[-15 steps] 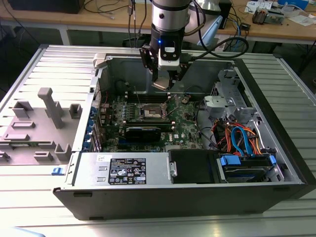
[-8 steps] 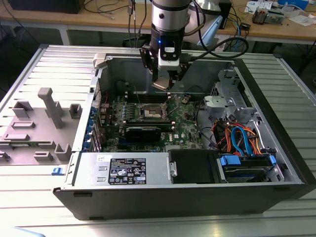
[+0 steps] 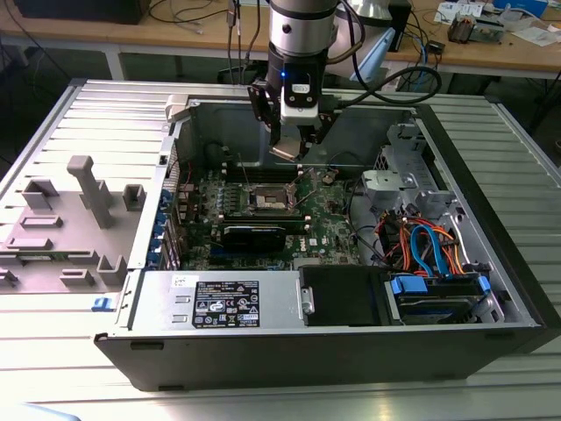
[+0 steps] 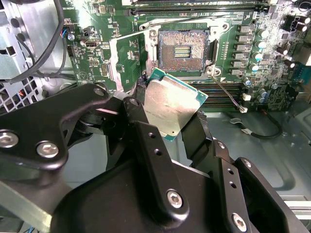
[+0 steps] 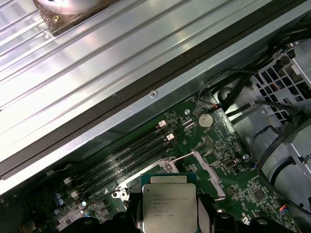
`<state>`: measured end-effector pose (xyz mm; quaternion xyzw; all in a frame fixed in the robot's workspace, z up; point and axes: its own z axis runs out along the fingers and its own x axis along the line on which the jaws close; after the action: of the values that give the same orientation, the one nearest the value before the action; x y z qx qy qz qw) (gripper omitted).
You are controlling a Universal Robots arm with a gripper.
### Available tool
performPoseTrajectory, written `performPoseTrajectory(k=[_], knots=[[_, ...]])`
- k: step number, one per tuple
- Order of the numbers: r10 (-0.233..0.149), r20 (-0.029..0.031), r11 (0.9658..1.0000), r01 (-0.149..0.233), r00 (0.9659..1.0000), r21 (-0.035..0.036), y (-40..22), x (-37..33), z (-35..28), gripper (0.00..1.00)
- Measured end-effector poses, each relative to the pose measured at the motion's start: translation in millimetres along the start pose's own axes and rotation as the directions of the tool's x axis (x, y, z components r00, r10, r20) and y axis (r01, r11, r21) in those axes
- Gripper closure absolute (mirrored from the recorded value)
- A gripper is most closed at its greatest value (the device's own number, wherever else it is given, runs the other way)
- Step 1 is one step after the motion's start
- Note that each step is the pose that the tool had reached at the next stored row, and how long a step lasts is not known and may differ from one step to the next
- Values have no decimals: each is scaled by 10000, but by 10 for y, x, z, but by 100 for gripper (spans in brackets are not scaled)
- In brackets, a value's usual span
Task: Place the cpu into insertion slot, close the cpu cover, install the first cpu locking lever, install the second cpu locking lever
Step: 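Place the cpu into insertion slot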
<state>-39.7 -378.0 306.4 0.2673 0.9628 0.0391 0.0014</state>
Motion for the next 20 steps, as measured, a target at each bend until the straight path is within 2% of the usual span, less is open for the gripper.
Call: performPoseTrajectory(k=[20], knots=[[164,13,9999,-164,9999,-3,-1,0,6,45]])
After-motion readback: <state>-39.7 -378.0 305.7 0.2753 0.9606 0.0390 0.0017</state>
